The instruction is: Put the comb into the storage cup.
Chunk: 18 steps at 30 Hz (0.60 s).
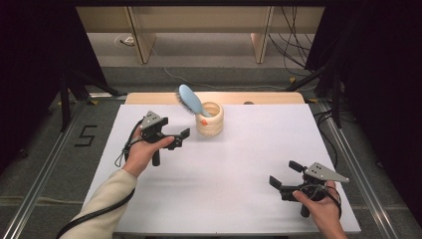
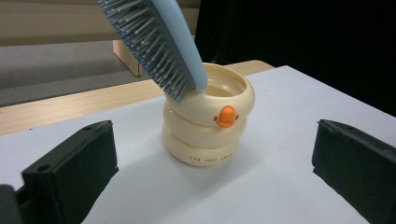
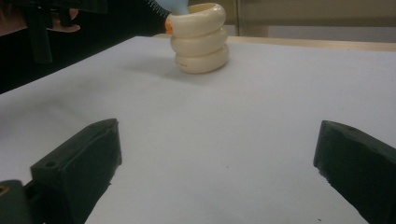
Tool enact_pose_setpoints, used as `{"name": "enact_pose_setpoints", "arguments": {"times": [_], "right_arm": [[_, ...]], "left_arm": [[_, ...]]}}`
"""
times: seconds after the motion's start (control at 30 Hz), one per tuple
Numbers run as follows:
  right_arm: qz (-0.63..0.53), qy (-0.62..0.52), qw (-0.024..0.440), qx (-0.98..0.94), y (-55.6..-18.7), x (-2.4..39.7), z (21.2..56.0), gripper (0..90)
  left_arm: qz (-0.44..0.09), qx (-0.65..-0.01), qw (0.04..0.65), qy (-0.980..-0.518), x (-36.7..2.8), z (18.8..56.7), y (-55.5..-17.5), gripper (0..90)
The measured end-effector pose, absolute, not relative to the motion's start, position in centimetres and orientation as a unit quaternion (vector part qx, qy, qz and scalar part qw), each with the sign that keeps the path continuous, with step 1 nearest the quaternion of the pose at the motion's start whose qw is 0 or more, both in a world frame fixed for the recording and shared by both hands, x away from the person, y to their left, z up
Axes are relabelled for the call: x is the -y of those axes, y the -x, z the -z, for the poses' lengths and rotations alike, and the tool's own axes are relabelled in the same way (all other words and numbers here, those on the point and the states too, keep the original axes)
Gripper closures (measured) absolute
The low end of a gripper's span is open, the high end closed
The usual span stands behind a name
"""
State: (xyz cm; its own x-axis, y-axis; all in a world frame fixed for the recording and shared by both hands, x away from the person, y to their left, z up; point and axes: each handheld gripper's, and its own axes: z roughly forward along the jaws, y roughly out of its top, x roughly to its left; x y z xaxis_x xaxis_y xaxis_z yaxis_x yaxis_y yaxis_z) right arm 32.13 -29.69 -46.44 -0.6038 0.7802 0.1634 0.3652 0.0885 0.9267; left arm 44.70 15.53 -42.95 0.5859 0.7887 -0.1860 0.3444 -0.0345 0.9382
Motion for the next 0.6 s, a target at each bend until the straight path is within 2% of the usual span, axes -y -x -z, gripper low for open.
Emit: {"name": "enact_pose_setpoints", "arguments": {"times": [0.6], "right_arm": [[-0.542, -0.401, 0.192, -0.713, -32.1, 29.7, 46.4, 2.0]], "left_arm": [[-0.185, -0.376, 0.548, -0.724, -16.4, 45.1, -40.2, 0.0]]}}
